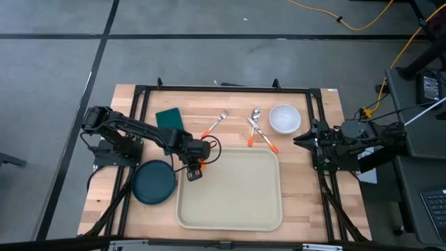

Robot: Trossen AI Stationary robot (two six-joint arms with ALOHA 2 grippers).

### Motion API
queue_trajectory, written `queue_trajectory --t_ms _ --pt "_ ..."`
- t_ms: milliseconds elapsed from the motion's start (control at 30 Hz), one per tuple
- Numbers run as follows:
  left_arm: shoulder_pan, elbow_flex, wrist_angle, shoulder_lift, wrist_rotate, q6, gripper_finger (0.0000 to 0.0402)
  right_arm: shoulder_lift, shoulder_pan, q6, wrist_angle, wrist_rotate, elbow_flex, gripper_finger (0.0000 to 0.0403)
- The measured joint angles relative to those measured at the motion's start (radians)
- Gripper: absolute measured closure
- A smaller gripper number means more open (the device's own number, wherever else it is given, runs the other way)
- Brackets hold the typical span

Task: Set up tray
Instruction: Put the mug on the tray, then put the plate on the tray to the bottom right of the mug

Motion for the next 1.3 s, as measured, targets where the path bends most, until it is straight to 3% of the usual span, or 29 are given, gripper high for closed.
queue_trajectory --t_ms 267,433,633,867,1000,1200,1300 --pt "0.000 0.178 -0.176 0.001 -0.045 0.010 0.0212 0.000 0.000 -0.019 -0.002 0.000 0.000 0.0320" --pt "0.000 0.455 -0.379 0.001 -0.110 0.049 0.0216 0.000 0.000 -0.019 -0.002 0.000 0.000 0.0320" --pt "-0.009 0.759 -0.422 -0.069 -0.282 0.055 0.0233 0.000 0.000 -0.021 -0.003 0.000 0.000 0.0320" --pt "-0.148 0.831 -0.435 -0.252 -0.400 -0.006 0.0247 0.000 0.000 -0.022 -0.003 0.000 0.000 0.0320" --pt "-0.235 0.831 -0.488 -0.267 -0.376 -0.050 0.0252 0.000 0.000 -0.020 -0.003 0.001 0.000 0.0320" --pt "-0.375 0.830 -0.729 -0.172 -0.180 -0.229 0.0262 0.000 0.000 -0.019 -0.003 0.002 0.000 0.0320" --pt "-0.450 0.829 -0.815 -0.109 -0.131 -0.306 0.0265 0.000 0.000 -0.019 -0.003 0.002 0.000 0.0320"
